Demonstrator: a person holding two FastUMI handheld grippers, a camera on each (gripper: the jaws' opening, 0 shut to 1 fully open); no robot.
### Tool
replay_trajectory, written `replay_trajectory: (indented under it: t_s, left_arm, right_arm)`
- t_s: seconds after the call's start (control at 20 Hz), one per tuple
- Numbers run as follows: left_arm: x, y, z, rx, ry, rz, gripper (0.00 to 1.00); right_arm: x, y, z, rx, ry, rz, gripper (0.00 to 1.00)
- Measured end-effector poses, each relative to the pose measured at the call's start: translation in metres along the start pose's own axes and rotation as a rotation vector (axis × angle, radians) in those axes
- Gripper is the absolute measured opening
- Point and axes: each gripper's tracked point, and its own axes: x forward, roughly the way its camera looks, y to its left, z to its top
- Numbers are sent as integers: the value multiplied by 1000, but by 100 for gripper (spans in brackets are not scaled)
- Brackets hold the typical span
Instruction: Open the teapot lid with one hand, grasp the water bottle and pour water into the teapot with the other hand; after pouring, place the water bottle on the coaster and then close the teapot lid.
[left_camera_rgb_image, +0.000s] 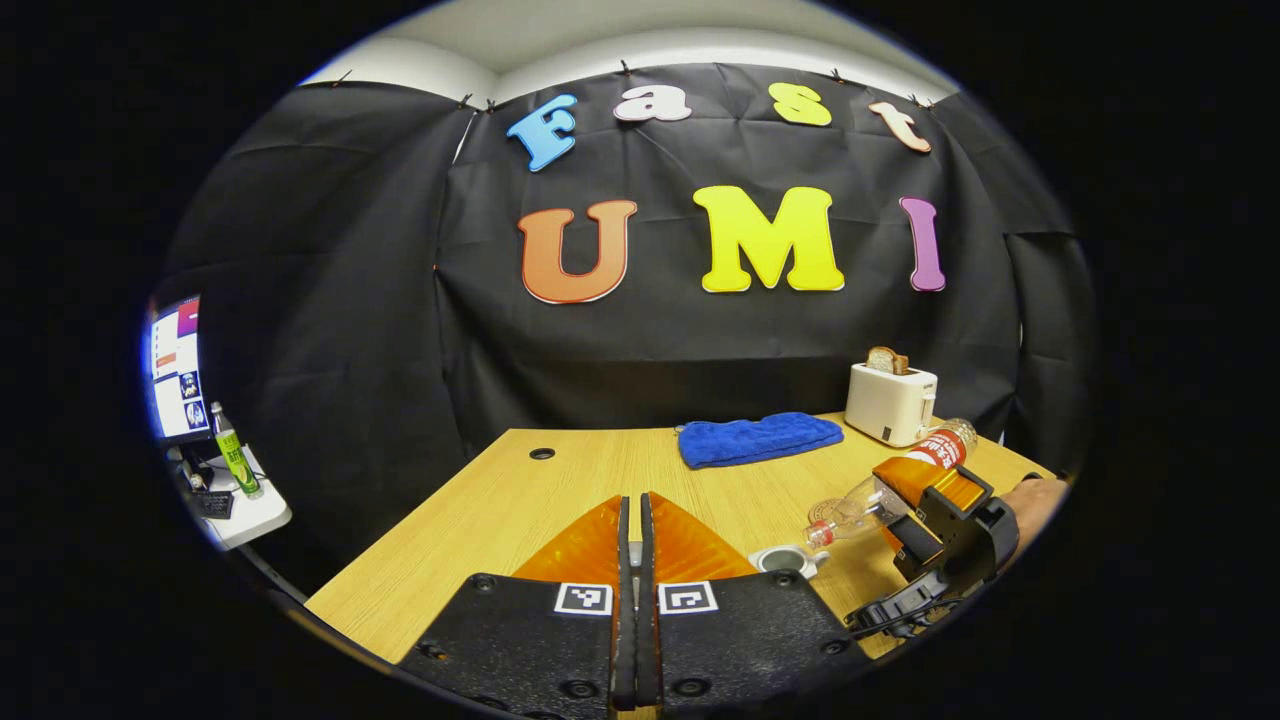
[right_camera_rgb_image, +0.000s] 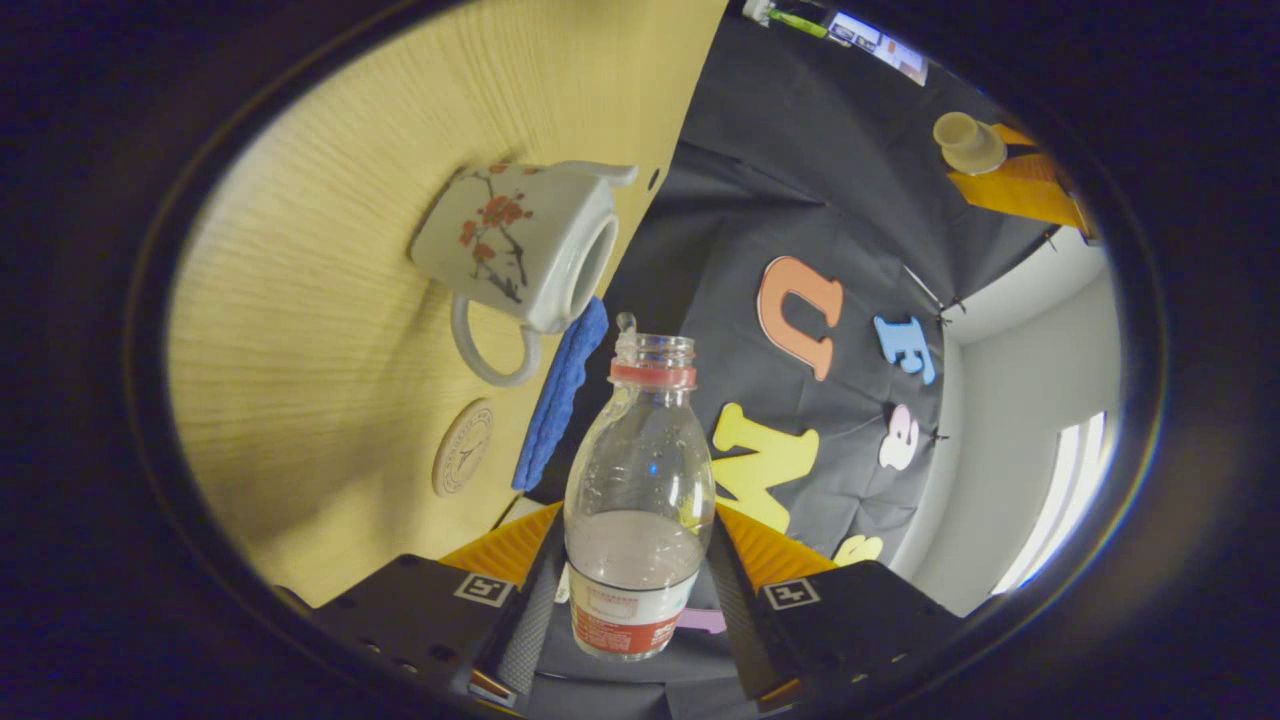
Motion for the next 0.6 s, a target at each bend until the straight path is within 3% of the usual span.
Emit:
replay_trajectory:
  t_s: [0.6]
  left_arm:
    - [3, 7, -6, 13, 19, 23, 3]
  right_arm:
    - [1, -17, 1, -96, -27, -67, 77]
